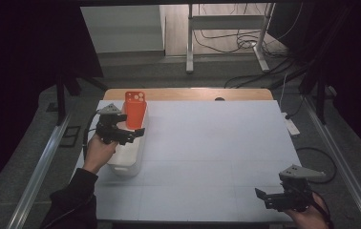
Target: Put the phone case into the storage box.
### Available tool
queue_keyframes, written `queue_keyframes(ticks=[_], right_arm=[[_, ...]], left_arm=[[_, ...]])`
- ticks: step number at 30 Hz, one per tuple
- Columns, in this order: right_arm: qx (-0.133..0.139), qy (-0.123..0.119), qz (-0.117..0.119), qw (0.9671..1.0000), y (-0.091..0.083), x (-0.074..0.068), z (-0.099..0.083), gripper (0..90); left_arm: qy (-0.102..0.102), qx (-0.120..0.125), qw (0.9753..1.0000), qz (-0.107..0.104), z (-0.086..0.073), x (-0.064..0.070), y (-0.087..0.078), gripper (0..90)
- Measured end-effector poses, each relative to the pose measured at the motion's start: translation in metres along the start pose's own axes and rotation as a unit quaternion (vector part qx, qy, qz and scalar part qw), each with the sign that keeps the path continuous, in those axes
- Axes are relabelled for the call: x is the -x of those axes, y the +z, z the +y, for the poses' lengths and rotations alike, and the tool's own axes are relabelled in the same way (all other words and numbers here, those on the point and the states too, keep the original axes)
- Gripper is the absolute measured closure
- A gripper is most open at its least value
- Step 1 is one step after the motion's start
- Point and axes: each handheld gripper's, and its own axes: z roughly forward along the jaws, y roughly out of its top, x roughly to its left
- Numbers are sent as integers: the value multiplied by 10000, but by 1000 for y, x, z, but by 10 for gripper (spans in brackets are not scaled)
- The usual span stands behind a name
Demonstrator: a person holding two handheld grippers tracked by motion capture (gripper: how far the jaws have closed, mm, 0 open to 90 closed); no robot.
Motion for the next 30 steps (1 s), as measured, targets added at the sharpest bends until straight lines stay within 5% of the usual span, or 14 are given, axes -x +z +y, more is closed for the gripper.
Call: queue_keyframes(ticks=[30], right_arm=[[39, -47, 9, 10000, 0, -1, 0, 0]], left_arm=[[90, -54, 9999, 64, -26, 31, -22, 5]])
